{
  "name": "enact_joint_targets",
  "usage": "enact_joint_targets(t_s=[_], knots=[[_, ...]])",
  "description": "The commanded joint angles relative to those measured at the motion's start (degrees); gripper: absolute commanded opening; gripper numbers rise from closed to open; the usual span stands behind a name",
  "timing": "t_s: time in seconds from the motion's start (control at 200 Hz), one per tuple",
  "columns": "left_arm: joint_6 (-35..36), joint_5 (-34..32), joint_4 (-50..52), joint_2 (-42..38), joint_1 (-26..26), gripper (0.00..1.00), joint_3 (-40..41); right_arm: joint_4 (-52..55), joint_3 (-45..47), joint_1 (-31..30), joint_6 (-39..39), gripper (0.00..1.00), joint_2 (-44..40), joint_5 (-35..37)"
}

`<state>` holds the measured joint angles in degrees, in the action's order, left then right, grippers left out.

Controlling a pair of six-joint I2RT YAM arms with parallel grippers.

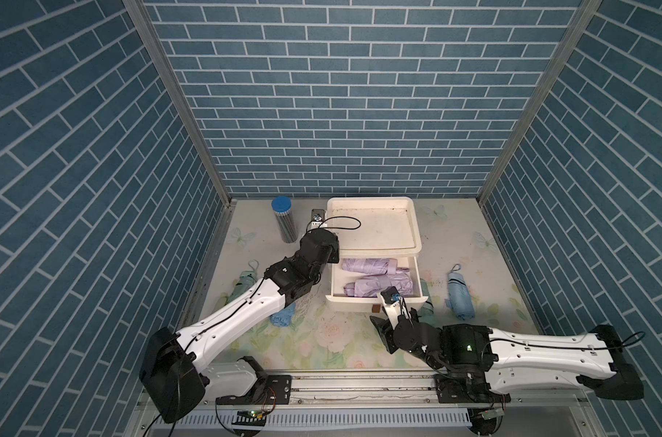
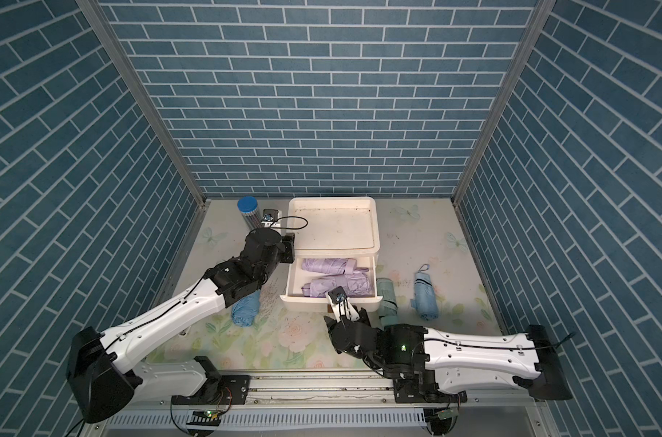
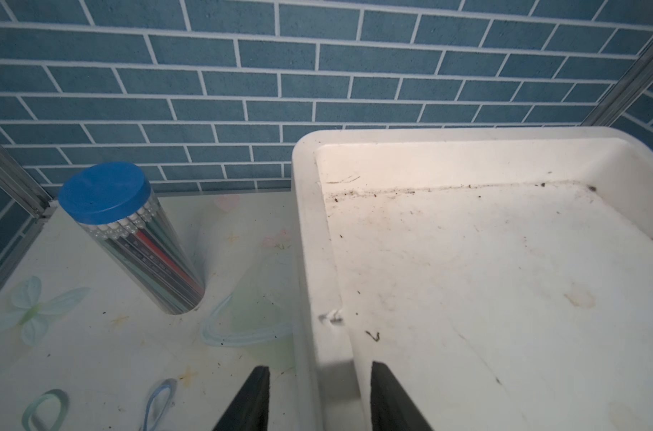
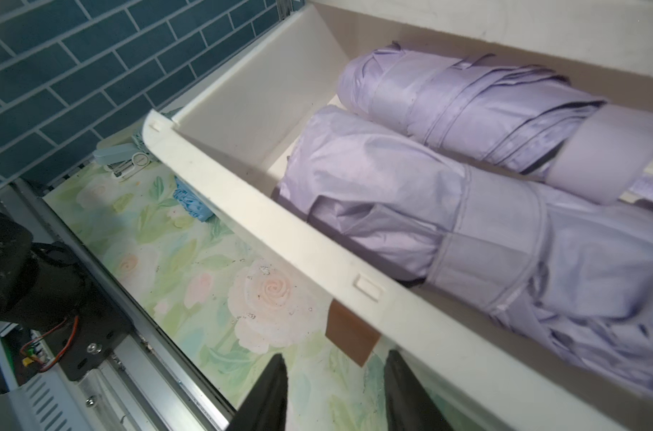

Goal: Place the umbrella in the drawer by color
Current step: Close the drawer in the storage box.

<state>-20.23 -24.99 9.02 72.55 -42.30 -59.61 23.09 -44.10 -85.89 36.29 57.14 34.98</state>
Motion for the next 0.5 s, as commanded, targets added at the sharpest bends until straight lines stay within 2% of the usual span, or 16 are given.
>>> enact_joint_targets(t_s=[0.0, 0.11, 0.145, 0.185, 0.315, 0.495], knots=[[0.3, -0.7, 1.3, 0.0, 0.5, 0.39, 0.6, 0.7, -2.2, 0.7, 3.8, 0.46, 1.3, 9.6], [0.6, -0.2, 1.2, -0.3, 0.5, 0.35, 0.8, 1.8, -3.8, 0.8, 5.3, 0.44, 2.7, 12.4], [0.8, 0.1, 1.1, -0.3, 0.5, 0.34, 0.9, 1.8, -4.2, 0.9, 5.4, 0.40, 2.9, 13.0], [1.2, 0.6, 0.9, -0.4, 0.4, 0.33, 0.9, 1.4, -4.5, 1.1, 5.1, 0.37, 3.0, 13.3], [1.8, 1.3, 1.0, -0.1, 0.5, 0.26, 0.9, -1.2, -5.2, 3.3, 3.3, 0.36, 3.4, 12.3], [2.6, 2.0, 1.2, 0.2, 0.5, 0.01, 0.8, -5.9, -6.4, 5.7, 0.3, 0.35, 4.4, 10.6]])
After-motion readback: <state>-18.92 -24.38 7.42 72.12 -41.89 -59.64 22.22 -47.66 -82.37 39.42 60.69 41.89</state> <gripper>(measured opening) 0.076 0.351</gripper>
